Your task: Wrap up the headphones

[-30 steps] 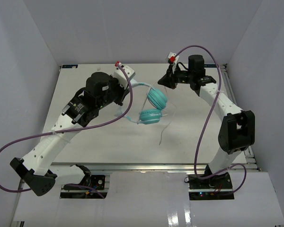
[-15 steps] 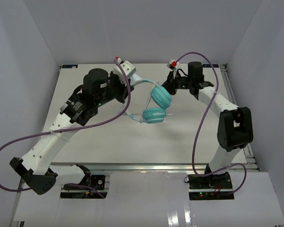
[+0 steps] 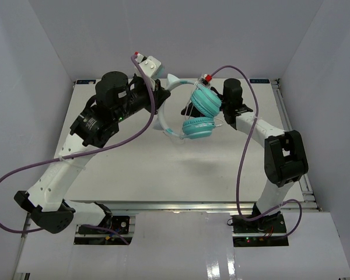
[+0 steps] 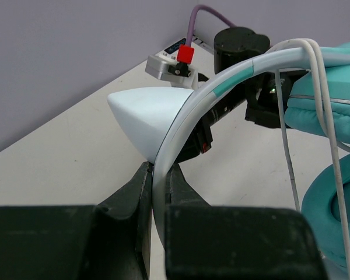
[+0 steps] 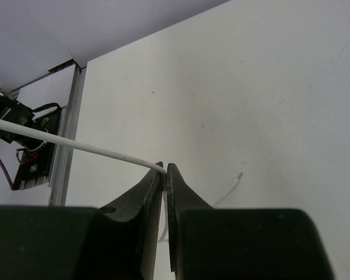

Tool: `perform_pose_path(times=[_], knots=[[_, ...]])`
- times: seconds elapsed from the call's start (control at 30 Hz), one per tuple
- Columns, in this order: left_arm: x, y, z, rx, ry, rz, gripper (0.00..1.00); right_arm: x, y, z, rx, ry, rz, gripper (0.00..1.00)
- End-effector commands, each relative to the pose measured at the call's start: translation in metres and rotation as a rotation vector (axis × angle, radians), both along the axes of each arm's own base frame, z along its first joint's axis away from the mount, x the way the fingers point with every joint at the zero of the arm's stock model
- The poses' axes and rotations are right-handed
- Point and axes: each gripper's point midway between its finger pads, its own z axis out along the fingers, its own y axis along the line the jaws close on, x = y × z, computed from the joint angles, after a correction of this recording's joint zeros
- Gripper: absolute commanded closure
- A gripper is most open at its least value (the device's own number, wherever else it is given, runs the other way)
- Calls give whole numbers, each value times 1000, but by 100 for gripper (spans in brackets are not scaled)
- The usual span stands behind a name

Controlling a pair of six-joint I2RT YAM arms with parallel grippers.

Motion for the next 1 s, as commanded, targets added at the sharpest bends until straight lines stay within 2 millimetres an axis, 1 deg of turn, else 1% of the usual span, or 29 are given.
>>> perform_pose_path(times=[0.0, 0.17, 0.23, 0.37, 0.63, 0.97], knots=[[-18, -7, 78, -208, -123, -64, 100, -8, 16, 2, 68, 58, 47, 88], [-16, -7, 91, -241, -132, -57, 100, -21, 32, 1, 100, 84, 94, 87], [-15, -8, 93, -246, -133, -55, 100, -27, 37, 0, 113, 100, 114, 85], [-13, -8, 97, -258, -138, -48, 100, -35, 40, -2, 131, 122, 135, 83], [-7, -7, 103, -266, -149, -25, 100, -50, 48, -11, 133, 155, 171, 82], [-3, -10, 106, -277, -146, -21, 100, -61, 56, -5, 171, 172, 204, 79]])
